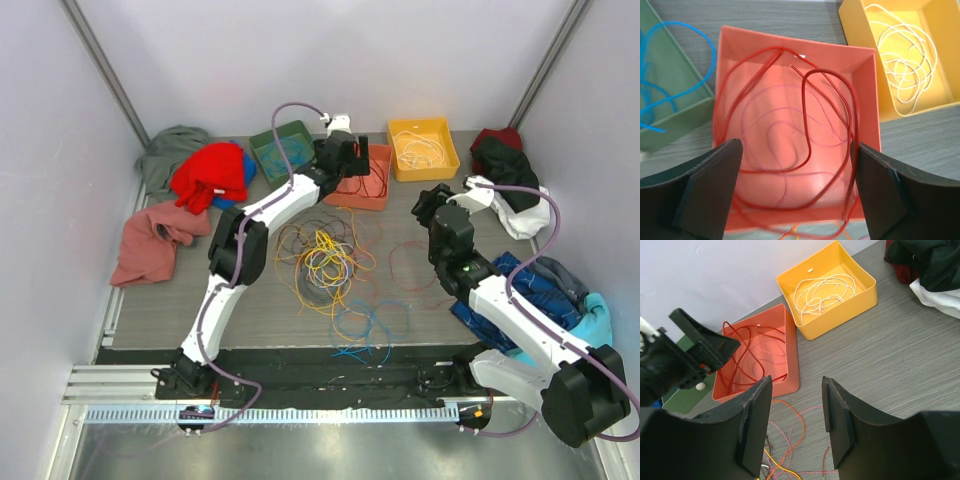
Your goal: Untangle the cables
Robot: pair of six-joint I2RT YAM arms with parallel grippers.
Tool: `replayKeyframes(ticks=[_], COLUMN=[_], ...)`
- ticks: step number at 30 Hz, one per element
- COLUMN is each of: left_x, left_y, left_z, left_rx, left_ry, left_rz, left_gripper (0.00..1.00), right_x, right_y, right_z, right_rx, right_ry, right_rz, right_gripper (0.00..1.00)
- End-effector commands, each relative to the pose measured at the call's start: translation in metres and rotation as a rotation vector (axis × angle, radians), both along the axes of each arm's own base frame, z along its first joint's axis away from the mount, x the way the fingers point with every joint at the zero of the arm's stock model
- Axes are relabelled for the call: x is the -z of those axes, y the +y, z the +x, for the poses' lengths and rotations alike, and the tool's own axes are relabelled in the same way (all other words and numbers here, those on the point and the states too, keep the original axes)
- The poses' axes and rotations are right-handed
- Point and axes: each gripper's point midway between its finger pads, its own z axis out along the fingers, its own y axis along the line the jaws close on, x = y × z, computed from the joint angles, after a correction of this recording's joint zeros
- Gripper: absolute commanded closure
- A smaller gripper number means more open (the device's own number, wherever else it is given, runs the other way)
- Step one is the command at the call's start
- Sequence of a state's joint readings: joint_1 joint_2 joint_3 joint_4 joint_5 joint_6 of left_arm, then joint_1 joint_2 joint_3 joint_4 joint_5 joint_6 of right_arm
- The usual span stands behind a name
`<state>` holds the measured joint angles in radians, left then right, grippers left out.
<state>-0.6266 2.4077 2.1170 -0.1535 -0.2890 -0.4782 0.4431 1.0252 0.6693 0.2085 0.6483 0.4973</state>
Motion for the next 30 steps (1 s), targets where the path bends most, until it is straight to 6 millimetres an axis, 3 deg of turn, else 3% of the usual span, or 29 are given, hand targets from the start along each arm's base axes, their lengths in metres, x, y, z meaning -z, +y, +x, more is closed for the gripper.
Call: replayKeyframes(ticks=[1,2,4,6,8,9,12,16,18,19,21,22,23,24,25,26,27,28,30], left_x=[-0.109,-0.133,-0.135,-0.157,-0.160,-0.177,-0.177,-0.191,-0.186,-0.192,-0.190,-0.173,-0.182,-0.179,-0.157,-0.167,-0.163,-0.146,-0.151], left_y=[0.023,0.029,0.035,0.042,0.047,0.053,0.060,0.082,0.084,0.096,0.102,0.109,0.121,0.129,0.139,0.152,0.157,0.163,0.176], left_z=[-0.012,-0.019,-0.028,-0.037,-0.046,-0.054,-0.076,-0.126,-0.151,-0.166,-0.187,-0.198,-0.211,-0.219,-0.228,-0.240,-0.247,-0.256,-0.269], left_rx=[-0.034,-0.044,-0.044,-0.051,-0.051,-0.055,-0.045,-0.056,-0.046,-0.064,-0.050,-0.045,-0.055,-0.065,-0.086,-0.101,-0.105,-0.109,-0.115], left_ry=[-0.176,-0.207,-0.207,-0.233,-0.222,-0.235,-0.201,-0.197,-0.188,-0.200,-0.183,-0.138,-0.140,-0.126,-0.072,-0.089,-0.084,-0.056,-0.075], left_rz=[-0.031,-0.047,-0.036,-0.050,-0.045,-0.060,-0.055,-0.036,0.013,0.029,0.039,0.070,0.048,0.049,0.063,0.028,0.016,0.013,-0.030], left_gripper=[0.00,0.00,0.00,0.00,0.00,0.00,0.00,0.00,0.00,0.00,0.00,0.00,0.00,0.00,0.00,0.00,0.00,0.00,0.00], right_x=[-0.017,-0.018,-0.020,-0.023,-0.025,-0.027,-0.035,-0.038,-0.038,-0.038,-0.037,-0.039,-0.037,-0.040,-0.039,-0.033,-0.042,-0.036,-0.032], right_y=[0.001,0.000,0.000,0.000,0.000,0.000,0.001,0.012,0.024,0.036,0.051,0.057,0.072,0.077,0.082,0.087,0.089,0.088,0.084], right_z=[-0.001,-0.002,-0.003,-0.004,-0.006,-0.007,-0.012,-0.018,-0.023,-0.027,-0.035,-0.039,-0.048,-0.051,-0.053,-0.057,-0.057,-0.059,-0.061], right_rx=[0.001,0.001,-0.001,-0.001,-0.002,-0.008,-0.027,-0.092,-0.146,-0.189,-0.241,-0.271,-0.321,-0.338,-0.361,-0.387,-0.393,-0.396,-0.392], right_ry=[-0.060,-0.063,-0.070,-0.077,-0.084,-0.089,-0.109,-0.107,-0.093,-0.085,-0.068,-0.067,-0.054,-0.054,-0.042,-0.008,-0.017,0.019,0.041], right_rz=[0.047,0.050,0.053,0.058,0.063,0.065,0.075,0.080,0.078,0.073,0.049,0.014,-0.008,-0.024,-0.061,-0.094,-0.101,-0.130,-0.157], right_gripper=[0.48,0.48,0.48,0.48,0.48,0.48,0.48,0.48,0.48,0.48,0.47,0.46,0.46,0.46,0.46,0.46,0.46,0.46,0.46])
